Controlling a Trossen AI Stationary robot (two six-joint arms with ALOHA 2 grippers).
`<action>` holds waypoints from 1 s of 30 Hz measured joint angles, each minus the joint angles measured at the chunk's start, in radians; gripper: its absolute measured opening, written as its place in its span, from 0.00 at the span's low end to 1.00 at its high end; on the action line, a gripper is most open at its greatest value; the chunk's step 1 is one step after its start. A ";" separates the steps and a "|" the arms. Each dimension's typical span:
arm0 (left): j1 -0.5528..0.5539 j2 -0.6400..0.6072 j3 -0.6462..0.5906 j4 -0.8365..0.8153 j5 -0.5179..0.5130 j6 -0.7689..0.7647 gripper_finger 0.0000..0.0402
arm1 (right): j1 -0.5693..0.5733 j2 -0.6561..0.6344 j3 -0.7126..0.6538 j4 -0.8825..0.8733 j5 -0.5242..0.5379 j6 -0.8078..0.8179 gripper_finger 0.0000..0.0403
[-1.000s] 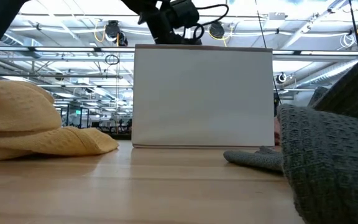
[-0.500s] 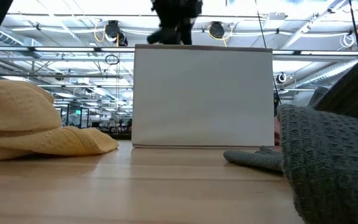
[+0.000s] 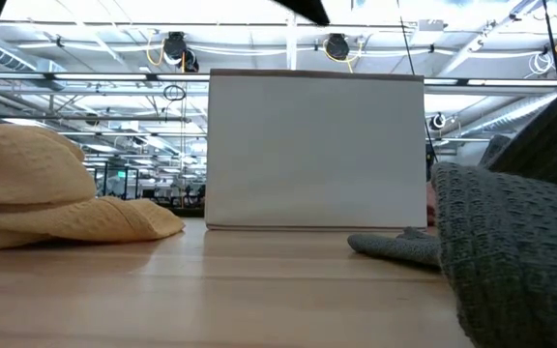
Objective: Fold towel
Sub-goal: Fold the gray towel
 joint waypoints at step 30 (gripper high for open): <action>-0.271 0.002 -0.770 0.891 0.053 -0.483 0.53 | 0.042 0.109 0.000 -0.625 -0.773 0.985 0.62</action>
